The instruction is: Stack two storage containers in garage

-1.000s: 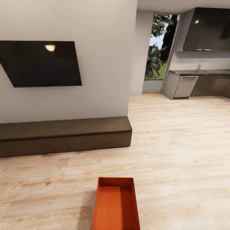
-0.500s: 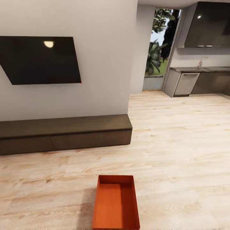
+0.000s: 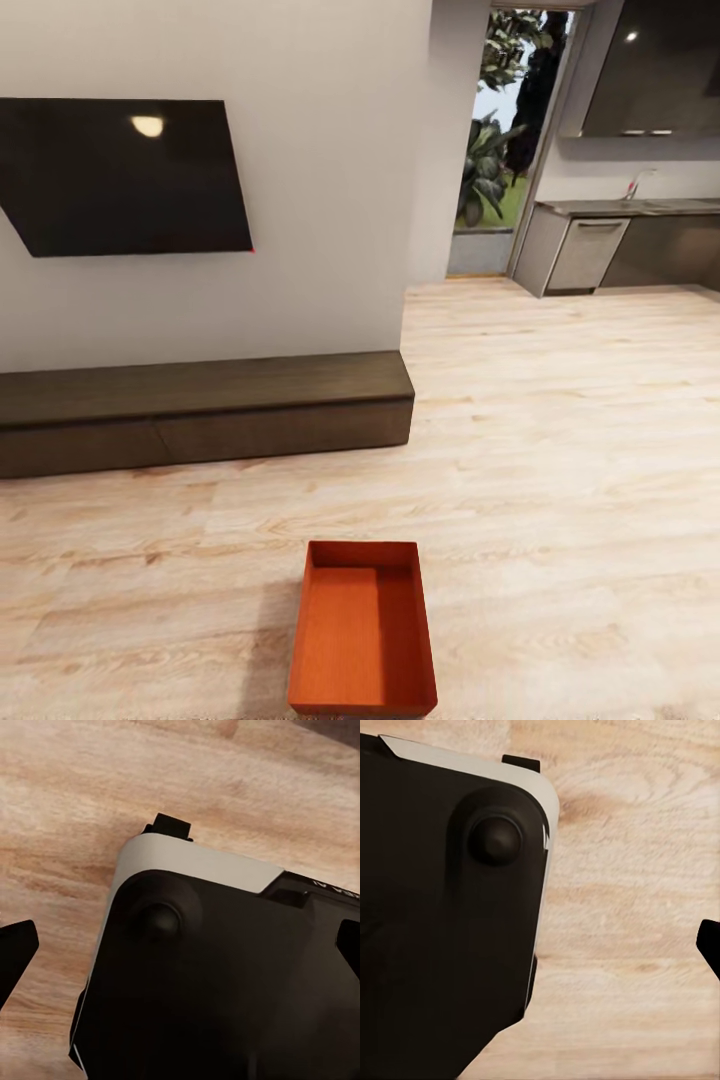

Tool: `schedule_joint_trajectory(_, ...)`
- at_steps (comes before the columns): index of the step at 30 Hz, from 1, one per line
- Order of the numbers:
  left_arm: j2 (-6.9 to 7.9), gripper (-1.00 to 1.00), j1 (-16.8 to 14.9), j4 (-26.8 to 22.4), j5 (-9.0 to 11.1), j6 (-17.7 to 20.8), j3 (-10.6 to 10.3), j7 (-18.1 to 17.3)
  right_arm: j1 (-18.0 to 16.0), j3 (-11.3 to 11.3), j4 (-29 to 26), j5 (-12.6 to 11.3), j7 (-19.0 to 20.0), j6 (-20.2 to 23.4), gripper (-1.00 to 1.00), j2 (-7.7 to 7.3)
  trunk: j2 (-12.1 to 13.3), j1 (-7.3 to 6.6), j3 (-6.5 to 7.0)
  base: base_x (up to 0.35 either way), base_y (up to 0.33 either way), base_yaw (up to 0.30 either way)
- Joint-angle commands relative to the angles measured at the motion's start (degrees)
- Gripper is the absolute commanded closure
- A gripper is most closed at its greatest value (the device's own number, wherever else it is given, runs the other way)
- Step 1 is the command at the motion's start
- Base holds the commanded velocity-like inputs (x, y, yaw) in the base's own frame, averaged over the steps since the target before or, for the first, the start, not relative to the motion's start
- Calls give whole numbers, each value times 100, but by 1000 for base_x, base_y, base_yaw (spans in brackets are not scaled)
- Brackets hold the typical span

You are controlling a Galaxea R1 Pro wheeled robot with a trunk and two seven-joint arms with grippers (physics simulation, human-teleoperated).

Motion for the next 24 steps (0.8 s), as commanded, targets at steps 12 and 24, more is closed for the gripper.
schedule_joint_trajectory(12,7,-100,-1,-8,20,-19,-40,18,-6,77,17,-56,-7,-43,-100,5,-3,0,-116,0,0,0)
schedule_joint_trajectory(24,7,-100,-1,-8,17,-19,-40,18,-6,84,17,-68,30,-37,-100,-20,-3,0,-227,0,0,0)
